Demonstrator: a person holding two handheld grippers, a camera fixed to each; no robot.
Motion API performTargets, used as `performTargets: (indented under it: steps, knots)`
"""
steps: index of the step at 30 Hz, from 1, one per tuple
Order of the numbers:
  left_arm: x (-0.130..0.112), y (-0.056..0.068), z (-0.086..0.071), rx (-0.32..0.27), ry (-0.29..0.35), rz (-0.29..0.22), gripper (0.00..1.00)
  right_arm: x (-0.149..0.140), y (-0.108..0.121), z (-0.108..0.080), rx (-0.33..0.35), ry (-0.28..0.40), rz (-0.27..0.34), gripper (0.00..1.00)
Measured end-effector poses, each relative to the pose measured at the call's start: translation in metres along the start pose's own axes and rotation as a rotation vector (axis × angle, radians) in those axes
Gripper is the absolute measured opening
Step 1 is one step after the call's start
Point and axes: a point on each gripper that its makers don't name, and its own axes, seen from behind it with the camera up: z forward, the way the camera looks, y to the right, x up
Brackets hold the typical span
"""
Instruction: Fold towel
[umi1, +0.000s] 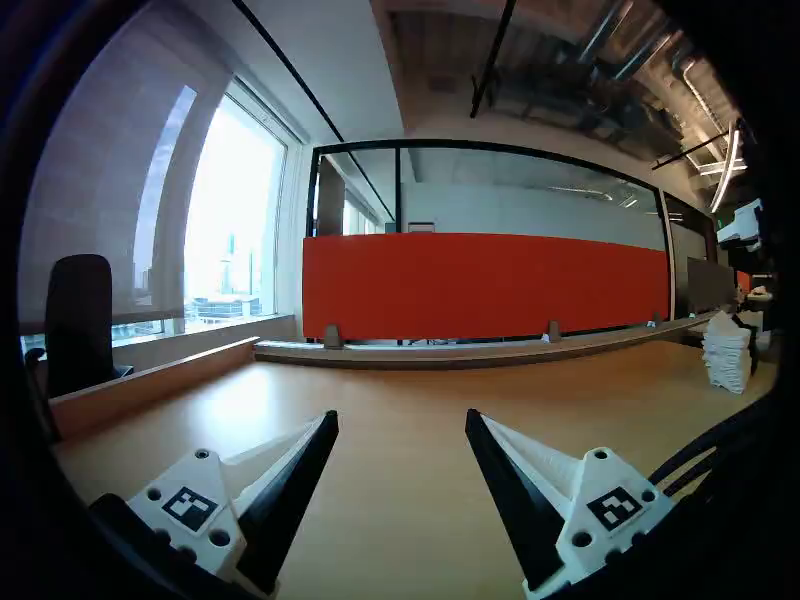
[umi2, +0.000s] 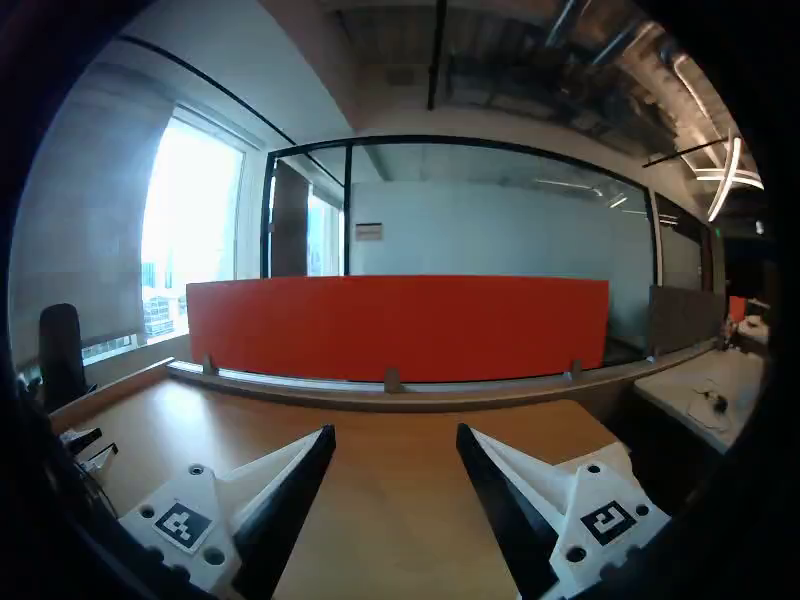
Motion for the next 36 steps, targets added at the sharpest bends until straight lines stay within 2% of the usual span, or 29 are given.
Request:
performTargets:
  steps: [14,24,30,36]
  knots:
    - [0.000,0.001,0.000,-0.004,0.000,0.000,0.95,0.007,0.012,-0.002,-0.006,0.027,0.020,0.94]
    - [0.001,0.000,-0.001,-0.004,-0.001,0.000,0.95,0.010,0.029,-0.003,-0.024,0.089,-0.008,0.93]
    - [0.001,-0.001,-0.002,-0.004,-0.001,0.000,0.96,-0.006,0.041,-0.006,-0.030,0.114,0.006,0.94]
    - [0.001,-0.001,-0.002,-0.004,-0.001,0.000,0.96,-0.041,0.050,-0.011,-0.046,0.115,0.005,0.94]
